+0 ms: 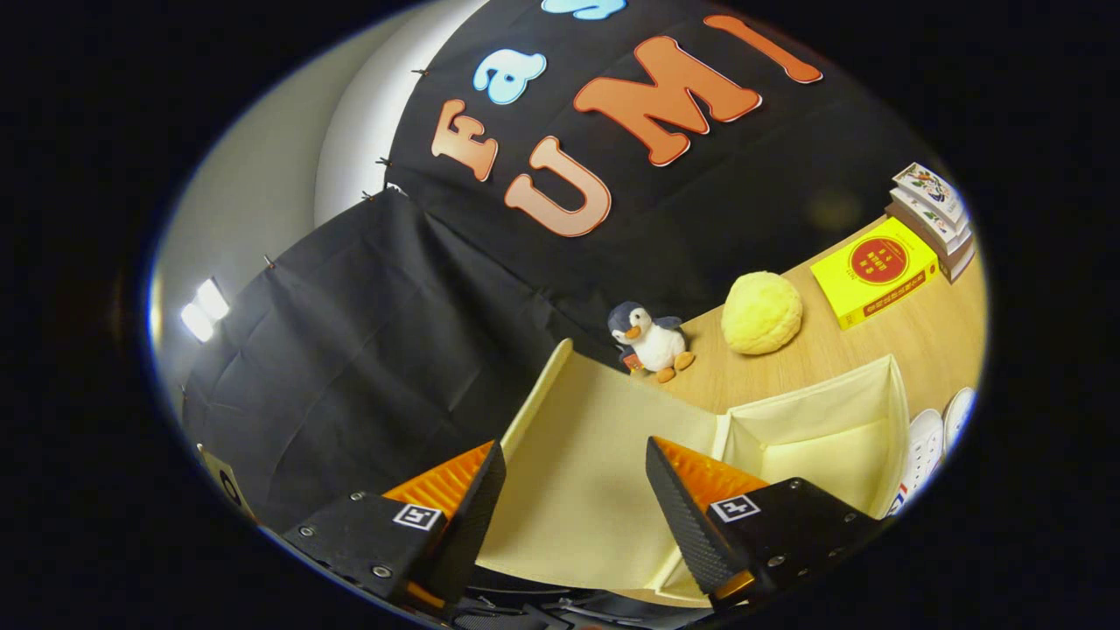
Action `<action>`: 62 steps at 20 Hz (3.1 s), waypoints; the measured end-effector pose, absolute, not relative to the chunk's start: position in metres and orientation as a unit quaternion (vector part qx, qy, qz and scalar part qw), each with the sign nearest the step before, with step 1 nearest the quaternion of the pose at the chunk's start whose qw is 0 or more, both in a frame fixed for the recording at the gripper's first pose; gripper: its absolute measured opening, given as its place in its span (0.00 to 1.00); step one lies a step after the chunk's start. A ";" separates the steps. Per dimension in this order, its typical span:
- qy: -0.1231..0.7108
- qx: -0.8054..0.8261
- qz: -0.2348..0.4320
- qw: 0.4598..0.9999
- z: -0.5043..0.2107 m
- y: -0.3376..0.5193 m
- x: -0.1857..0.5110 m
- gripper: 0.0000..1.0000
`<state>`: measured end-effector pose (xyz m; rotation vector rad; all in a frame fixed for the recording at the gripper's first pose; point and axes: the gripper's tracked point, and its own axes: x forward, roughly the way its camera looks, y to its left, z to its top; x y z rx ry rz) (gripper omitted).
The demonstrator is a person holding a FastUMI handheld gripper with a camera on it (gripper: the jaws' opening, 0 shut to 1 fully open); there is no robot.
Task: Open the storage box then place both shoes into the box .Put the left shoe in first, then the right shoe, with the right side of both shoes facing outward in a uniform manner.
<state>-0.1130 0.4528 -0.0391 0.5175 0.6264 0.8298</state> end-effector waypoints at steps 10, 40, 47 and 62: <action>0.258 0.176 0.302 0.901 -0.048 0.354 -0.083 0.98; 0.452 -0.039 0.142 0.880 -0.297 0.154 -0.083 0.46; 0.498 -0.032 0.165 0.851 -0.328 0.162 -0.088 0.36; 0.490 0.146 0.189 0.838 -0.317 0.169 -0.087 0.00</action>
